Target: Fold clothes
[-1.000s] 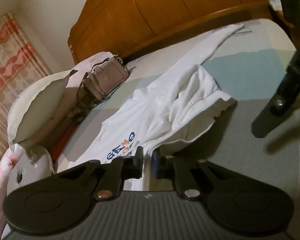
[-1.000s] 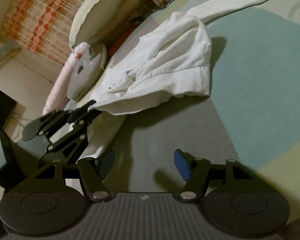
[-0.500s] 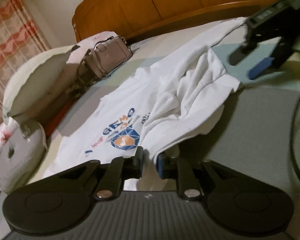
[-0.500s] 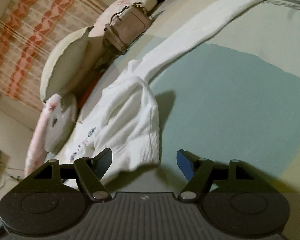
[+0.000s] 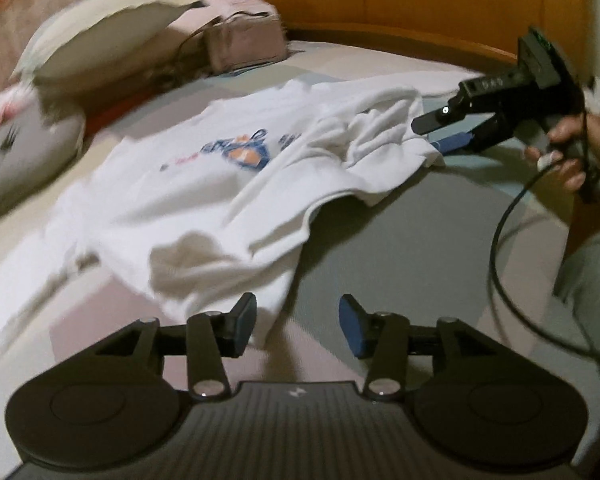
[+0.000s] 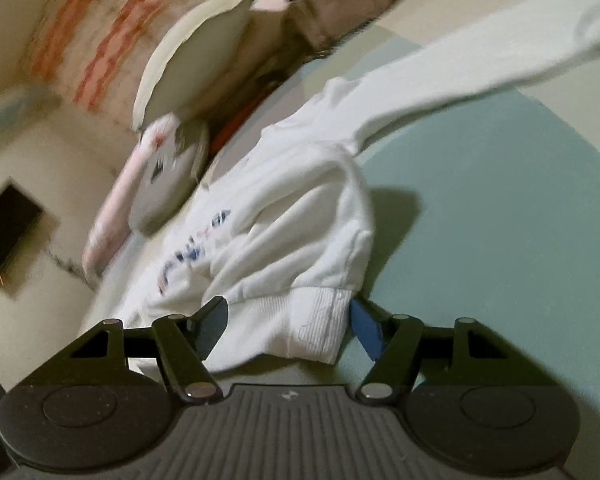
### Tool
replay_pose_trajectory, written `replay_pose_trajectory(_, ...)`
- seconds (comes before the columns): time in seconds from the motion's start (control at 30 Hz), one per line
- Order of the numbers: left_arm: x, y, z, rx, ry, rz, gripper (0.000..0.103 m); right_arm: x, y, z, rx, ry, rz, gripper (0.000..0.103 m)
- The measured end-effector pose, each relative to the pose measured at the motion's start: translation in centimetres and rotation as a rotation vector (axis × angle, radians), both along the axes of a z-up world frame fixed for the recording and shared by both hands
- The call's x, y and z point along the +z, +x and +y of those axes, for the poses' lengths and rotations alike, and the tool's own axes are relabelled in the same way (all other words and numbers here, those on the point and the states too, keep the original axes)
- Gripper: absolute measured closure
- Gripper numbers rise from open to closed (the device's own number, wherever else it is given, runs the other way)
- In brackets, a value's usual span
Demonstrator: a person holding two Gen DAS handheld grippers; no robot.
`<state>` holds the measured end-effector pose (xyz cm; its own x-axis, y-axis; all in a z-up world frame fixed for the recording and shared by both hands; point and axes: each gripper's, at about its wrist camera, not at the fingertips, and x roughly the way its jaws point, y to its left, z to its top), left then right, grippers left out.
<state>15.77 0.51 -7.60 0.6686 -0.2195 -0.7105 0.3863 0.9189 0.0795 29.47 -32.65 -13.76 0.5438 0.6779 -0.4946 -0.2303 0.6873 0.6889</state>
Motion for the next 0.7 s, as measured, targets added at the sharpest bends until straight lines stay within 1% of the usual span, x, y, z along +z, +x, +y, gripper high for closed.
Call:
replay_pose_trajectory(0.07,0.1,-0.1,0.7,0.045,-0.066,0.013,0.056,-0.3,0.9,0.0,-0.007,0.032,0.003,0.033)
replay_pose_trajectory(0.13,0.3,-0.1,1.3,0.079,-0.129,0.029,0.055,-0.4,1.4,-0.1,-0.013,0.055,0.011,0.033)
replay_pose_trajectory(0.2,0.4,-0.1,1.9,0.102,-0.181,0.045,0.053,-0.3,0.7,0.2,0.012,0.061,0.046,0.033)
replay_pose_trajectory(0.23,0.5,-0.1,2.3,0.113,-0.205,0.052,0.053,-0.2,0.1,0.5,0.044,0.054,0.062,0.033)
replay_pose_trajectory(0.3,0.2,-0.2,2.7,0.127,-0.214,0.058,0.046,0.0,-1.1,0.9,0.080,0.004,0.040,0.034)
replay_pose_trajectory(0.33,-0.1,-0.2,2.9,0.139,-0.210,0.064,0.046,0.1,-1.7,1.1,0.089,-0.025,0.023,0.040)
replay_pose_trajectory(0.37,-0.4,-0.1,2.9,0.156,-0.202,0.074,0.046,0.1,-1.9,1.0,0.072,-0.042,0.017,0.051)
replay_pose_trajectory(0.43,-1.0,0.1,3.1,0.181,-0.199,0.090,0.046,0.1,-1.6,0.4,-0.013,-0.050,0.033,0.063)
replay_pose_trajectory(0.53,-1.4,0.2,3.1,0.190,-0.205,0.098,0.044,0.1,-0.9,0.6,-0.100,-0.077,0.011,0.063)
replay_pose_trajectory(0.6,-1.7,0.1,2.9,0.181,-0.200,0.092,0.038,0.1,-0.5,1.3,-0.120,-0.083,0.009,0.061)
replay_pose_trajectory(0.63,-1.7,0.2,2.7,0.178,-0.195,0.088,0.038,0.2,-0.5,1.7,-0.118,-0.111,-0.005,0.061)
replay_pose_trajectory(0.7,-1.8,0.2,2.4,0.175,-0.186,0.083,0.037,0.5,-0.6,2.7,-0.117,-0.183,-0.033,0.067)
